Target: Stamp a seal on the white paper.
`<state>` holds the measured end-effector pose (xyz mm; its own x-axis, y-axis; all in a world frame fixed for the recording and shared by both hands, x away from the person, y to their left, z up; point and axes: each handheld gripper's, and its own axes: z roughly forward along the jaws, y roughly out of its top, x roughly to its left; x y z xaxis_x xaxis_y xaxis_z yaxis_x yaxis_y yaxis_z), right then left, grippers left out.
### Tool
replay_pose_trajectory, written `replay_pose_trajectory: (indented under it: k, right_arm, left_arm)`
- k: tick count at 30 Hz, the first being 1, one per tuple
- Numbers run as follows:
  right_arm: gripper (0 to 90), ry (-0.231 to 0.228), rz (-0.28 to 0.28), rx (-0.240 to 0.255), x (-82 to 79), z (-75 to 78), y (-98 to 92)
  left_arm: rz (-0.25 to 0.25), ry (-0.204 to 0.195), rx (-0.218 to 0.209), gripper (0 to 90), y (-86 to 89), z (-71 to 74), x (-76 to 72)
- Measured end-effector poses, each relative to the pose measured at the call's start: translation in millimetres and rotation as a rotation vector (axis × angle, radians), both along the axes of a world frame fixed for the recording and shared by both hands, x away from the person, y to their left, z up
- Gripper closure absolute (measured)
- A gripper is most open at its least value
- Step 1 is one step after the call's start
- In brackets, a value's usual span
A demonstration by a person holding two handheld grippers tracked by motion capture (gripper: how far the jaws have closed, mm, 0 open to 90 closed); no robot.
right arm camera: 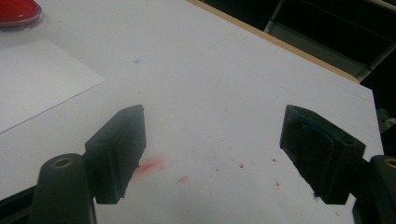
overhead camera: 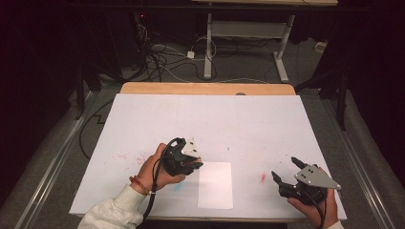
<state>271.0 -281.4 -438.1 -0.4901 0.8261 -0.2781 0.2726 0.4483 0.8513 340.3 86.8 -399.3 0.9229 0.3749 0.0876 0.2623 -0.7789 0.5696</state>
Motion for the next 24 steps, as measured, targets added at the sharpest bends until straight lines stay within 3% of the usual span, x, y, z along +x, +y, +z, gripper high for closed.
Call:
replay_pose_trajectory:
  k: [24]
  right_arm:
    - [22.9, 0.01, 0.006, -0.012, 0.3, -1.4, 1.3]
  left_arm:
    - [-0.091, 0.066, 0.056, 73.8, -36.0, -19.6, -4.3]
